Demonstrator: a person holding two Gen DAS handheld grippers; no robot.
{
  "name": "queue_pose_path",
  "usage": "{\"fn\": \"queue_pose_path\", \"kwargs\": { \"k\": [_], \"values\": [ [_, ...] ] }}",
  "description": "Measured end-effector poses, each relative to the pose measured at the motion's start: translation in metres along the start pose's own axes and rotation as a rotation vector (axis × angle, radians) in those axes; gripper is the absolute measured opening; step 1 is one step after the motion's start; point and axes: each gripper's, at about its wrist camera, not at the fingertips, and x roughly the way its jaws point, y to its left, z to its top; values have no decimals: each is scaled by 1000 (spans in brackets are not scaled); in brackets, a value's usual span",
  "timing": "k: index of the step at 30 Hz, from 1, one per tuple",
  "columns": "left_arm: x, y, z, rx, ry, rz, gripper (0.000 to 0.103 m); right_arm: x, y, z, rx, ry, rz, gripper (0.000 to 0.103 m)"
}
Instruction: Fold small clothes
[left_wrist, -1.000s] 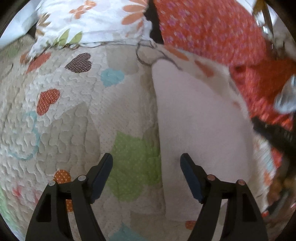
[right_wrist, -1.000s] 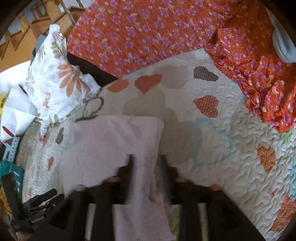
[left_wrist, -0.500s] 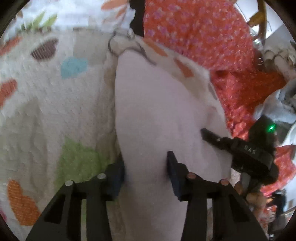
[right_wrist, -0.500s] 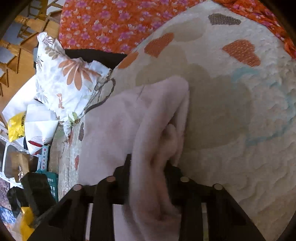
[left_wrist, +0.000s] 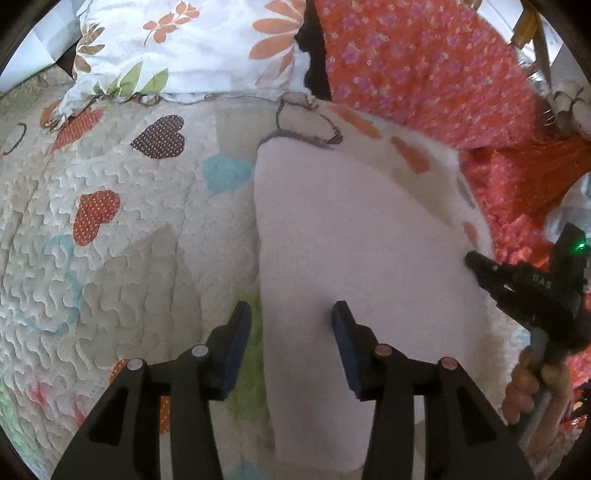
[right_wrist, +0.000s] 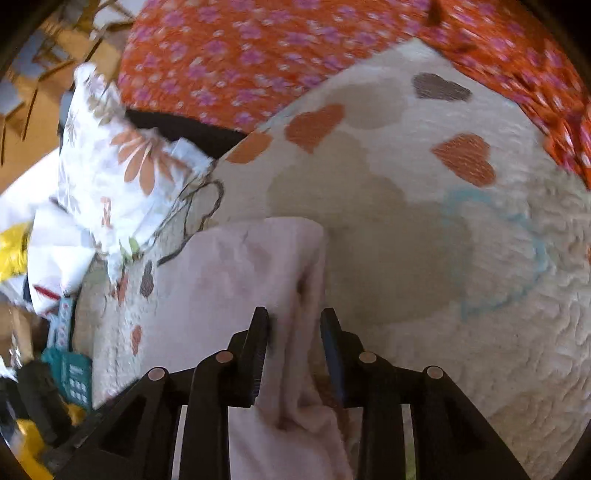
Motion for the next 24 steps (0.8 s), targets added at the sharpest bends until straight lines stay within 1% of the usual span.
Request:
{"fn": "queue_pose_path", "kwargs": {
  "k": [1,2,3,4,6,8,9,12,13,14,15,17,18,21,22,23,24],
  "values": [
    [-7,1,-1,9,-19,2,50,-5,-2,2,8,-14,4,36],
    [-14,3,-2,19,-47,23,55,-13,-2,3,0,-39,-8,41],
    [-20,4,-3,23,-70,44,64,-19,-2,3,-11,-56,-21,45],
    [-27,7,-5,29,-101,77,69,-25,-3,3,-21,-72,-36,46],
    [-34,14,-8,41,-138,138,70,-32,-5,3,-37,-88,-71,46],
    [-39,25,-11,52,-146,202,70,-35,-10,0,-54,-79,-108,46],
    [-39,32,-13,50,-145,221,70,-36,-13,-1,-66,-77,-131,46],
    [-40,62,-17,29,-162,329,70,-49,-32,-4,-91,-103,-245,46],
    [-40,74,-18,16,-168,364,71,-52,-39,-5,-91,-115,-269,48],
    [-38,81,-19,0,-172,388,72,-58,-49,-5,-93,-130,-316,52],
    [-36,94,-20,-24,-172,412,76,-60,-56,-4,-95,-138,-350,55],
    [-28,125,-23,-100,-161,435,77,-63,-74,-3,-98,-151,-432,55],
    [-23,143,-24,-152,-157,451,77,-63,-81,-3,-94,-153,-459,55],
    [-15,177,-30,-251,-167,489,77,-62,-101,-3,-69,-148,-520,55],
    [-13,187,-35,-270,-180,502,77,-62,-106,-3,-60,-147,-537,55],
    [-15,190,-38,-260,-218,502,78,-62,-115,-3,-36,-147,-555,55],
    [-15,190,-40,-257,-221,500,80,-63,-121,-3,-20,-147,-563,55]
  ]
}}
